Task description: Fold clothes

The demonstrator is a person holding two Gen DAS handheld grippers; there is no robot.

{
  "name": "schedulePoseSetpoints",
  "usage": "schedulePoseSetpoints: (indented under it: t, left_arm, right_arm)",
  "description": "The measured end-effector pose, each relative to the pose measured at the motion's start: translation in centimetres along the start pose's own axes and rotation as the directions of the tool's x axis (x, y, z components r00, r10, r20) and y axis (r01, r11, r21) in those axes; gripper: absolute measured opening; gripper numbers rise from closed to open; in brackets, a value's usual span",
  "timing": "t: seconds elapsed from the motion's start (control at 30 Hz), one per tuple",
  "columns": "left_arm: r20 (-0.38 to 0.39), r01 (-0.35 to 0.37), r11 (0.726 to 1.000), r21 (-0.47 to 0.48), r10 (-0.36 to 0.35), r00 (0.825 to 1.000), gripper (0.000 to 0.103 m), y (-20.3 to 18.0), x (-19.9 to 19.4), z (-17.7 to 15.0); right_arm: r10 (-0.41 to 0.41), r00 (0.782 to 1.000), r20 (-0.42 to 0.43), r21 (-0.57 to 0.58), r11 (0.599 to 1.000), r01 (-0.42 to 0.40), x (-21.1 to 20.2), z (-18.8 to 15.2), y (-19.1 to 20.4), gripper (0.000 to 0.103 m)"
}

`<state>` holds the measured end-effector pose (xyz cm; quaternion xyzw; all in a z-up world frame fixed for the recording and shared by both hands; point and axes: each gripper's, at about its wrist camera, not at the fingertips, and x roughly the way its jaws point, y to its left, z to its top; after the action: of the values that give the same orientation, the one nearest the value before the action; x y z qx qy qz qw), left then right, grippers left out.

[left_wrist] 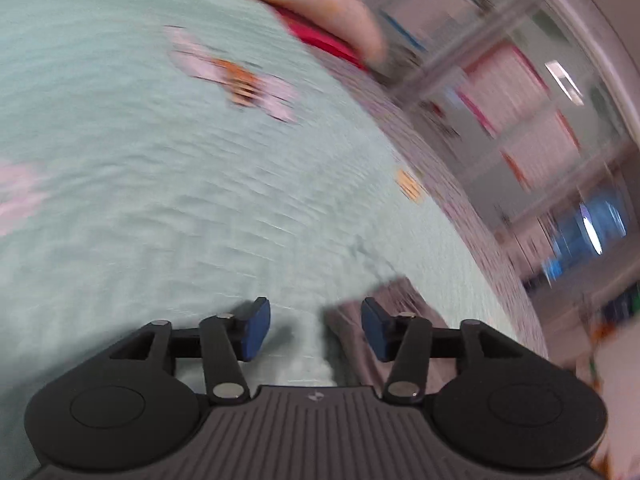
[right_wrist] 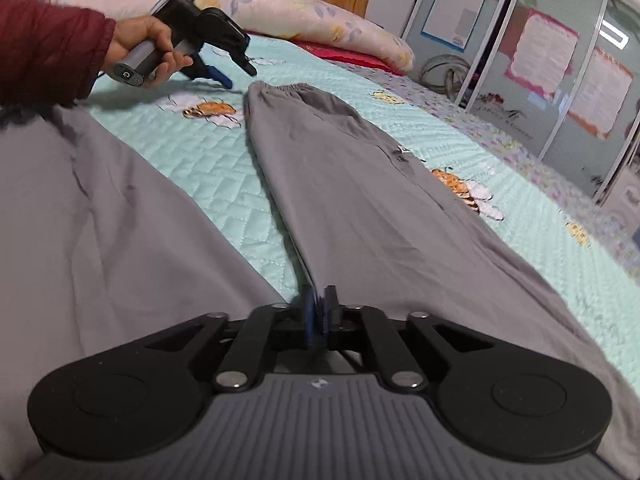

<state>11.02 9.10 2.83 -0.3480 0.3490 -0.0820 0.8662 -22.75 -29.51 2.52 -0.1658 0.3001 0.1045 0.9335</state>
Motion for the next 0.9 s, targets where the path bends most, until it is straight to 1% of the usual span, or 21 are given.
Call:
schedulePoseSetpoints:
  t: [0.03,0.07,0.1,0.17,0.27,0.3,0.37,0.4,0.43,0.47,0.5,0.57,0.6,0.63,0.67,0.7,0.73,0.8,0.83,0.87,0.9]
  left_arm:
    - [0.01,-0.007,1.0,0.007,0.007,1.0,0.055,-0.2,-0.5,0.0]
    - [0.02,-0.013,1.0,0.017,0.012,1.0,0.055,-0.4,-1.1,0.0]
    - [0.017,-0.015,0.997,0.075,0.014,1.0,0.055,-1.2,-1.3,-0.3]
    - [-0.009,-0.005,0.979,0.204,0.007,1.0,0.055,-3.5,-1.0,-1.1]
    - [-0.039,0.04,0.946,0.321,-0.029,0.999,0.055,-6.8,0.4,-2.4]
    - [-0.047,0.065,0.941,0.333,-0.052,0.998,0.055,-7.7,1.0,-2.6]
    - [-0.079,0.127,0.933,0.338,-0.106,0.991,0.054,-9.4,2.6,-2.7]
    - [-0.093,0.148,0.931,0.334,-0.124,0.988,0.054,-10.3,3.4,-2.8]
    - [-0.112,0.181,0.928,0.327,-0.152,0.982,0.054,-11.0,4.3,-2.6]
    - [-0.148,0.229,0.921,0.316,-0.19,0.97,0.055,-11.5,5.5,-2.4]
    - [-0.192,0.268,0.916,0.299,-0.218,0.957,0.055,-11.8,6.9,-2.2]
    - [-0.213,0.226,0.932,0.285,-0.169,0.962,0.055,-11.6,10.0,-2.4]
    - [-0.2,0.153,0.939,0.309,-0.093,0.975,0.055,-11.0,11.7,-2.4]
    - [-0.178,0.102,0.935,0.34,-0.042,0.983,0.029,-10.1,13.0,-2.6]
    - [-0.121,0.07,0.927,0.368,-0.027,0.992,0.005,-9.4,13.3,-2.7]
    - [-0.1,0.059,0.925,0.376,-0.023,0.995,0.005,-8.9,13.5,-2.8]
    - [-0.096,0.06,0.923,0.38,-0.025,0.995,0.005,-8.9,13.4,-2.9]
    - [-0.089,0.062,0.921,0.385,-0.03,0.996,0.005,-9.0,13.2,-3.1]
    - [-0.085,0.064,0.919,0.388,-0.033,0.996,0.005,-9.1,13.1,-3.2]
    - [-0.081,0.052,0.917,0.395,-0.021,0.996,0.005,-9.5,12.9,-3.3]
    - [-0.07,0.033,0.917,0.398,-0.005,0.998,0.007,-9.9,12.5,-3.4]
  right_arm:
    - [0.01,1.0,0.008,0.021,1.0,-0.01,-0.4,0.0,-0.3,0.031]
    - [0.019,1.0,0.017,0.041,0.999,-0.02,-0.7,0.0,-0.7,0.033]
    - [0.037,0.999,0.032,0.084,0.996,-0.04,-1.2,0.1,-1.2,0.034]
    - [0.084,0.993,0.079,0.204,0.974,-0.099,-2.1,0.5,-2.8,0.034]
    - [0.115,0.982,0.152,0.385,0.908,-0.165,-1.8,1.8,-5.6,0.034]
    - [0.115,0.977,0.179,0.439,0.879,-0.184,-1.2,2.5,-6.6,0.034]
    - [0.119,0.961,0.249,0.549,0.8,-0.241,0.1,3.8,-8.8,0.034]
    - [0.127,0.949,0.29,0.6,0.748,-0.284,1.1,4.4,-9.7,0.034]
    - [0.139,0.932,0.336,0.646,0.685,-0.335,2.2,4.9,-10.5,0.034]
    - [0.147,0.913,0.382,0.685,0.618,-0.386,3.3,5.4,-11.4,0.034]
    - [0.15,0.907,0.393,0.711,0.577,-0.403,4.3,5.3,-11.7,0.035]
    - [0.155,0.917,0.366,0.749,0.536,-0.39,5.9,4.3,-11.7,0.035]
    - [0.158,0.922,0.353,0.767,0.515,-0.382,6.8,3.8,-11.7,0.035]
    - [0.161,0.927,0.34,0.785,0.494,-0.374,7.6,3.4,-11.6,0.036]
    - [0.165,0.931,0.326,0.802,0.473,-0.365,8.5,2.9,-11.6,0.035]
    - [0.169,0.935,0.313,0.819,0.451,-0.356,9.3,2.4,-11.6,0.0]
    - [0.173,0.938,0.3,0.834,0.429,-0.346,10.2,1.9,-11.6,0.0]
    - [0.182,0.944,0.273,0.864,0.385,-0.324,11.9,1.0,-11.6,0.004]
    - [0.188,0.947,0.26,0.878,0.363,-0.313,12.7,0.5,-11.6,0.004]
    - [0.197,0.945,0.26,0.88,0.355,-0.316,12.9,0.4,-11.5,0.005]
    - [0.208,0.94,0.27,0.874,0.358,-0.33,12.5,0.7,-11.5,0.013]
